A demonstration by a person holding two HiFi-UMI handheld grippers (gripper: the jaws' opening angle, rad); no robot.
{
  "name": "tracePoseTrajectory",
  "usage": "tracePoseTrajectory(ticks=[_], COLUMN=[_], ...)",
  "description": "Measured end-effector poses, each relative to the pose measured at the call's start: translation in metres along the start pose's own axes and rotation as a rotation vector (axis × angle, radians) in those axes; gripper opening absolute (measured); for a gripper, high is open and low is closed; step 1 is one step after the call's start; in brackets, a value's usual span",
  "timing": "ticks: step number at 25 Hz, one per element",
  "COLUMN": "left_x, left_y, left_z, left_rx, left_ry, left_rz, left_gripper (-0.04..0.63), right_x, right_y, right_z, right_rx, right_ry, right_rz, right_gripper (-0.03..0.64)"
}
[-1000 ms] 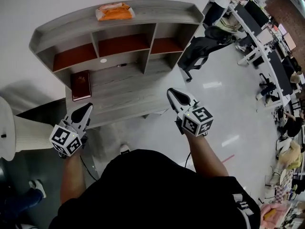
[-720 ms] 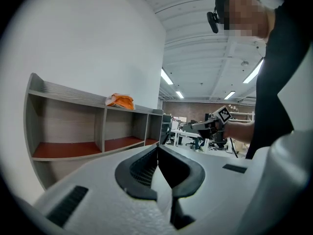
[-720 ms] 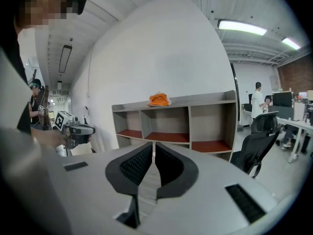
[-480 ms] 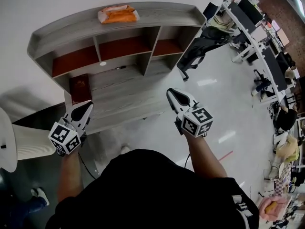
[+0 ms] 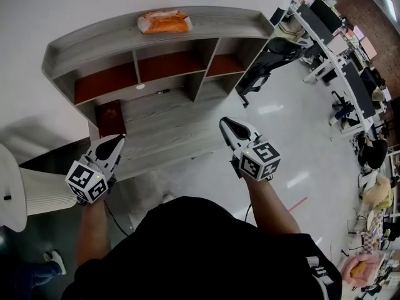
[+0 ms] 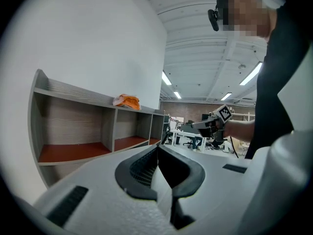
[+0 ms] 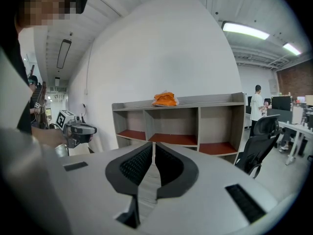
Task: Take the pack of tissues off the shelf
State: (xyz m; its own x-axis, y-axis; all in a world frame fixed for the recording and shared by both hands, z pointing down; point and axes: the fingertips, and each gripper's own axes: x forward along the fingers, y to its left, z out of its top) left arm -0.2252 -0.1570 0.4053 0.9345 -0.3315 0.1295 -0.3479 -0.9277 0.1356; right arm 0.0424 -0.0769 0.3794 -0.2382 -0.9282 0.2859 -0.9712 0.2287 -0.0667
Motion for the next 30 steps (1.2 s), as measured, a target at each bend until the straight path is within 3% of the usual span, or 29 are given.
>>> tracePoseTrajectory(ticks=[13, 23, 30], left_x=[-0.033, -0.043, -0.059], left_y=[0.026, 0.013, 0.014], left_z=[-0.005, -0.011, -0.004], left_rx=[-0.016, -0.017, -0.003], left_ry=[-0.028, -0.043, -0.048], left_rz=[0.025, 0.024, 0.075], left_gripper=[0.018, 0.018, 0.018], right_x=[0.020, 0.010, 0.013], right_y=[0.040, 0.048, 0.057], right_z=[0.004, 0.004, 0.008], right_rx=[-0.022, -0.031, -0.042], right_ry=[0.008, 0.000, -0.014], right_rz=[0.028, 0.023, 0.068], right_gripper=[0.026, 0.026, 0.026])
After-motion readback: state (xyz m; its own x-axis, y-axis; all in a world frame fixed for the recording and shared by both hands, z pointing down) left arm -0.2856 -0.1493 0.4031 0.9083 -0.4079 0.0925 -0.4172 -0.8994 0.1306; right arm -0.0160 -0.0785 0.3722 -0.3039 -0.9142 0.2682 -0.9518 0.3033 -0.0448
